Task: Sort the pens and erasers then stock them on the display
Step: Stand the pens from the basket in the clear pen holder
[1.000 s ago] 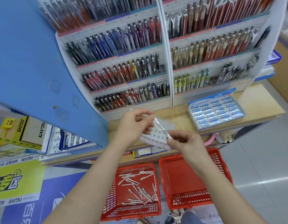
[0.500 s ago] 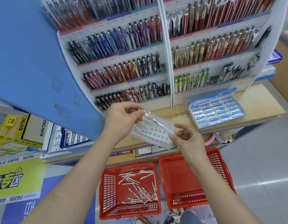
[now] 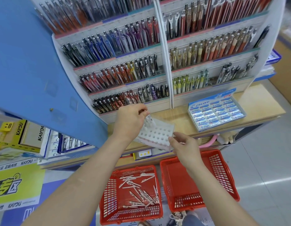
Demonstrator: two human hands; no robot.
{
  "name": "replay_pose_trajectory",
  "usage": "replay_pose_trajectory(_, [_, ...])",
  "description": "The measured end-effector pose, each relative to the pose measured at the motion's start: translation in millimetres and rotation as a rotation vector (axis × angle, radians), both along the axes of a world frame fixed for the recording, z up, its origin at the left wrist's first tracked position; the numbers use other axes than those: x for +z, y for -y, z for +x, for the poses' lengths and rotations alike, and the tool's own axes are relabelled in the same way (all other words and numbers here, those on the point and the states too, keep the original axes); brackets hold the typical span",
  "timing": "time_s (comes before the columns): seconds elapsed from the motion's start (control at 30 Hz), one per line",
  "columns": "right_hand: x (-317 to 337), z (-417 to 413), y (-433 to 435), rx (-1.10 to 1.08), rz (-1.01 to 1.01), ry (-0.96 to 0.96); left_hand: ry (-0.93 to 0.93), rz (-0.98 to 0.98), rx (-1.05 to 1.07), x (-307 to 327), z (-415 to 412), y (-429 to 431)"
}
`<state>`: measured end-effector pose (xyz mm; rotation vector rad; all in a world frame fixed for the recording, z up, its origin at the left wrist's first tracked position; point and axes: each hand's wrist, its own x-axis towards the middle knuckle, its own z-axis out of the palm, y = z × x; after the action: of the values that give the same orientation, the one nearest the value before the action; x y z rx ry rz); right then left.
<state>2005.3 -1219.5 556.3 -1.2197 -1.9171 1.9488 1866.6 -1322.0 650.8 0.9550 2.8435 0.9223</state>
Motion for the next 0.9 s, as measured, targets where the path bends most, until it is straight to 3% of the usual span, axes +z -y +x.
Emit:
replay_pose_trajectory(0.4, [4.2, -8.6, -10.4, 0.074, 0.096, -0.013, -0.104, -0.339, -0.066, -16.9, -15.9, -17.7])
replay_pose_trajectory(0.63, [10.2, -15.0, -16.9, 0.094, 0.125, -0.023, -0.072, -0.391, -0.061, -16.4, -21.9, -19.6])
replay_pose_trajectory(0.73, [10.4, -17.0, -17.8, 0.087, 0.136, -0.001, -0.047, -0.356, -0.047, -16.2, -20.8, -13.2])
replay_pose_trajectory(0.9, [22.7, -17.4, -16.2, 0.013, 0.328, -0.046, -0.044, -0.121, 0.017, -6.1, -6.0, 26.0])
